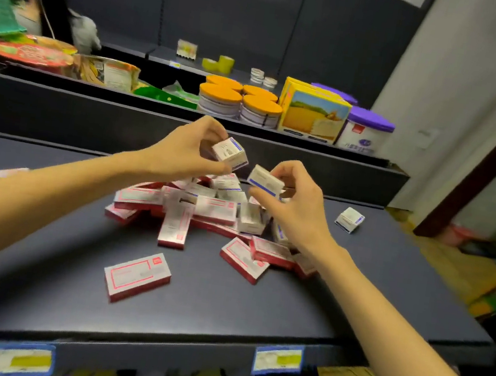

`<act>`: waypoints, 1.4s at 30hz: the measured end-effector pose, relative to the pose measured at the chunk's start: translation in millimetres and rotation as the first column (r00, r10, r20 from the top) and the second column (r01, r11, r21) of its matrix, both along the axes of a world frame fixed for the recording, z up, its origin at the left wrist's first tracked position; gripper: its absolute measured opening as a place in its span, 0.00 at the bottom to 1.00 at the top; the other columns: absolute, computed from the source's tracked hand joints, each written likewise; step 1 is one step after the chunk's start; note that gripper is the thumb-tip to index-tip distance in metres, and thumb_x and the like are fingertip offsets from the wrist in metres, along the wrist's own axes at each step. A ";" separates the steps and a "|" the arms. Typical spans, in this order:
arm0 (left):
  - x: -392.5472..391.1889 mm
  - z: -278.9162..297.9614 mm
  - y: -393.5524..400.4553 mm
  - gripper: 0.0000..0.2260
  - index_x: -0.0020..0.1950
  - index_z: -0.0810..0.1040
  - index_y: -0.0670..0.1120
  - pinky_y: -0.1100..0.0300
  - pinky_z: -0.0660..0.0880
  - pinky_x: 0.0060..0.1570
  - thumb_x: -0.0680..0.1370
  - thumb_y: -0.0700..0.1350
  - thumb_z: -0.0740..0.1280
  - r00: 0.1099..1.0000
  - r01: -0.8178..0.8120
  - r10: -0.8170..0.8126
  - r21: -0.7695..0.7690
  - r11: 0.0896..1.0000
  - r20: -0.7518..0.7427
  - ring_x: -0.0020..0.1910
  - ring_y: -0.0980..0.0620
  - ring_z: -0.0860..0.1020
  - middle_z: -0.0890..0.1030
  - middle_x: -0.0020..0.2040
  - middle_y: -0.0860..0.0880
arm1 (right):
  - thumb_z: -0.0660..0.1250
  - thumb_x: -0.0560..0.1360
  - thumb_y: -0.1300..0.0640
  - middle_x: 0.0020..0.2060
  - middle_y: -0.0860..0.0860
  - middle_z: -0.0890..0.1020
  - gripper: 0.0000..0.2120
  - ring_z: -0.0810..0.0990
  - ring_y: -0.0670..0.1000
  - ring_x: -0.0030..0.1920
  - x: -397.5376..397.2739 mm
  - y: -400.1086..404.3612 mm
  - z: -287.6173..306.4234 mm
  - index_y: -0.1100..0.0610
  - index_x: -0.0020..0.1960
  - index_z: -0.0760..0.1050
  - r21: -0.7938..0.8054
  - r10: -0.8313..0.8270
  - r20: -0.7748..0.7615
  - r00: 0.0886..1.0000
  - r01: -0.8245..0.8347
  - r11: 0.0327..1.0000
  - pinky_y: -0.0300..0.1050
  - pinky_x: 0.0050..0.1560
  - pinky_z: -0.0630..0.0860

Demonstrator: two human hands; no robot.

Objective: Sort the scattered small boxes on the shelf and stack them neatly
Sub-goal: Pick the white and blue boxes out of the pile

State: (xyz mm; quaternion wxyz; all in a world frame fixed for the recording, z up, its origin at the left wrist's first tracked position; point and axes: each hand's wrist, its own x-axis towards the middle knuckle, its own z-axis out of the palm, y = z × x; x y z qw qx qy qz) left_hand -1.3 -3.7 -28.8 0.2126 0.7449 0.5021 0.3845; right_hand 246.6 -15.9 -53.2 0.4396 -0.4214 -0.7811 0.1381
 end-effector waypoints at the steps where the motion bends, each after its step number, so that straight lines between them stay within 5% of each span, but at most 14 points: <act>1: 20.7 1.0 1.4 0.26 0.64 0.72 0.47 0.62 0.79 0.51 0.70 0.47 0.79 1.000 0.026 -0.026 0.000 1.000 0.010 0.49 0.58 0.83 0.83 0.56 0.52 | 0.78 0.70 0.47 0.46 0.44 0.80 0.18 0.80 0.45 0.46 18.0 -1.2 0.7 0.51 0.52 0.72 0.004 -0.016 -0.012 1.000 0.016 1.000 0.42 0.42 0.78; 5: 100.6 1.1 13.0 0.30 0.61 0.73 0.49 0.55 0.80 0.56 0.63 0.58 0.75 0.994 0.109 -0.109 0.016 0.994 -0.032 0.52 0.56 0.83 0.83 0.55 0.52 | 0.75 0.73 0.48 0.46 0.44 0.79 0.15 0.80 0.45 0.47 99.6 -3.7 -2.7 0.50 0.53 0.72 -0.048 -0.073 -0.052 0.996 0.070 0.996 0.41 0.43 0.78; 9: 177.3 -5.3 26.9 0.27 0.62 0.73 0.51 0.51 0.79 0.58 0.67 0.56 0.75 0.967 0.151 -0.142 0.031 0.988 -0.210 0.52 0.56 0.82 0.83 0.55 0.54 | 0.79 0.70 0.52 0.50 0.45 0.79 0.20 0.80 0.43 0.50 180.4 5.7 -14.2 0.51 0.55 0.73 -0.089 -0.176 -0.010 0.984 0.174 0.981 0.35 0.44 0.78; 14: 247.0 -19.6 38.2 0.28 0.64 0.75 0.51 0.51 0.78 0.55 0.67 0.62 0.70 0.835 0.235 -0.212 -0.019 0.972 -0.507 0.53 0.51 0.81 0.82 0.58 0.53 | 0.75 0.70 0.57 0.52 0.46 0.80 0.17 0.78 0.44 0.48 255.4 25.1 -33.1 0.52 0.57 0.76 -0.179 -0.207 0.166 0.964 0.236 0.955 0.37 0.48 0.72; 18: 274.9 -36.7 51.1 0.25 0.62 0.75 0.53 0.54 0.77 0.47 0.70 0.64 0.70 0.737 0.180 -0.162 -0.040 0.983 -0.656 0.49 0.50 0.79 0.83 0.57 0.51 | 0.73 0.73 0.51 0.55 0.42 0.81 0.16 0.78 0.43 0.53 284.3 37.0 -45.7 0.48 0.60 0.77 -0.226 -0.182 0.288 0.940 0.252 0.941 0.35 0.53 0.74; 23: 285.1 -39.3 66.5 0.25 0.70 0.74 0.56 0.57 0.75 0.47 0.75 0.62 0.70 0.735 0.136 -0.095 0.009 0.991 -0.671 0.53 0.51 0.78 0.74 0.65 0.51 | 0.68 0.71 0.46 0.55 0.43 0.82 0.18 0.80 0.48 0.54 279.3 63.8 -48.7 0.45 0.61 0.76 -0.213 -0.181 0.285 0.941 0.246 0.945 0.53 0.57 0.78; 29: 271.9 -28.8 65.7 0.33 0.76 0.67 0.56 0.53 0.75 0.56 0.75 0.68 0.66 0.742 0.104 -0.023 0.081 0.991 -0.670 0.64 0.49 0.75 0.71 0.71 0.50 | 0.66 0.73 0.55 0.67 0.51 0.77 0.24 0.74 0.53 0.67 261.7 88.5 -38.4 0.53 0.69 0.73 -0.199 -0.180 0.297 0.938 0.245 0.949 0.53 0.67 0.72; 35: 222.9 14.6 71.2 0.34 0.78 0.66 0.51 0.46 0.71 0.68 0.78 0.69 0.58 0.590 -0.087 0.073 0.026 0.996 -0.804 0.72 0.43 0.70 0.68 0.76 0.46 | 0.62 0.82 0.50 0.73 0.50 0.71 0.20 0.64 0.51 0.75 214.4 96.6 -18.6 0.52 0.72 0.71 -0.126 -0.104 0.357 0.928 0.158 0.979 0.53 0.74 0.62; 42: 117.7 17.9 56.4 0.20 0.66 0.78 0.48 0.48 0.76 0.59 0.82 0.59 0.62 0.675 -0.273 0.186 -0.007 0.962 -0.714 0.60 0.46 0.79 0.81 0.64 0.48 | 0.69 0.75 0.40 0.69 0.46 0.75 0.28 0.72 0.48 0.69 110.4 82.6 -16.0 0.48 0.72 0.70 -0.187 0.155 0.308 0.939 -0.100 0.977 0.49 0.69 0.69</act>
